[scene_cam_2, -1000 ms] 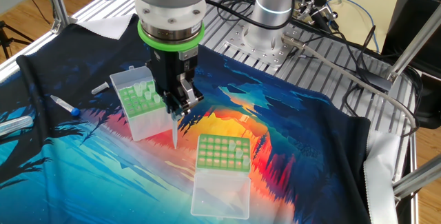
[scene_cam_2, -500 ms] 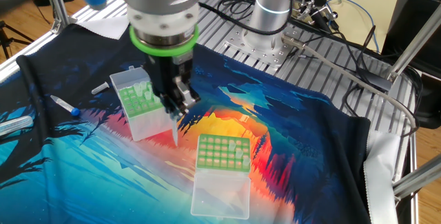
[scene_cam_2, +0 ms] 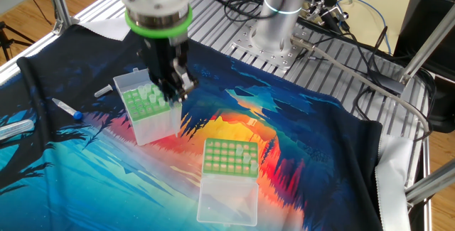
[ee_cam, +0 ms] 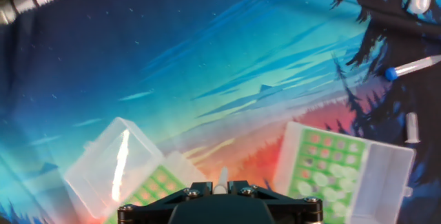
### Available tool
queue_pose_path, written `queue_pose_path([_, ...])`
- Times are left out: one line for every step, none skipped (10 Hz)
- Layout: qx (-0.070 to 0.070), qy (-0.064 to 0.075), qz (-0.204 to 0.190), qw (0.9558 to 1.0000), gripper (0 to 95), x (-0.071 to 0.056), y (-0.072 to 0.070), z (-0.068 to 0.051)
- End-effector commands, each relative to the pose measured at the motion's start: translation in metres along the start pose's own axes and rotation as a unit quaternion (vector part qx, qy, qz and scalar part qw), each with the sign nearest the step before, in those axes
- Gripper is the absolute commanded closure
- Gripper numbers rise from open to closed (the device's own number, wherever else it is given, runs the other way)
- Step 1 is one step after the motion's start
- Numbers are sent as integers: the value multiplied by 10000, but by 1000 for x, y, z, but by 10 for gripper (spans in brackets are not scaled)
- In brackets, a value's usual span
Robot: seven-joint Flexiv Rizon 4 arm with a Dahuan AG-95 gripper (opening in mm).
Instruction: Transfer all large pipette tips from one holder to another
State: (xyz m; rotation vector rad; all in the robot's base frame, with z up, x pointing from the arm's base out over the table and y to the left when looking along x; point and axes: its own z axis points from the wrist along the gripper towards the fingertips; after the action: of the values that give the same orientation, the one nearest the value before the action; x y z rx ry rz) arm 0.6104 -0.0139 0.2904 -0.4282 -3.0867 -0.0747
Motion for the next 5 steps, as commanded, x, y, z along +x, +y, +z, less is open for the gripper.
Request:
queue_pose_path([15,44,-137,9999,950,-2,-11,-4])
queue_pose_path([15,43,-240,9997,950,-1,-19,-5])
queue_pose_path([27,35,-318,9995,950,-1,-25,-6])
queue_pose_path([14,35,-400,9992,950,-1,-35,-6])
queue_pose_path([-3,34,-468,9989,950,0,-46,-5])
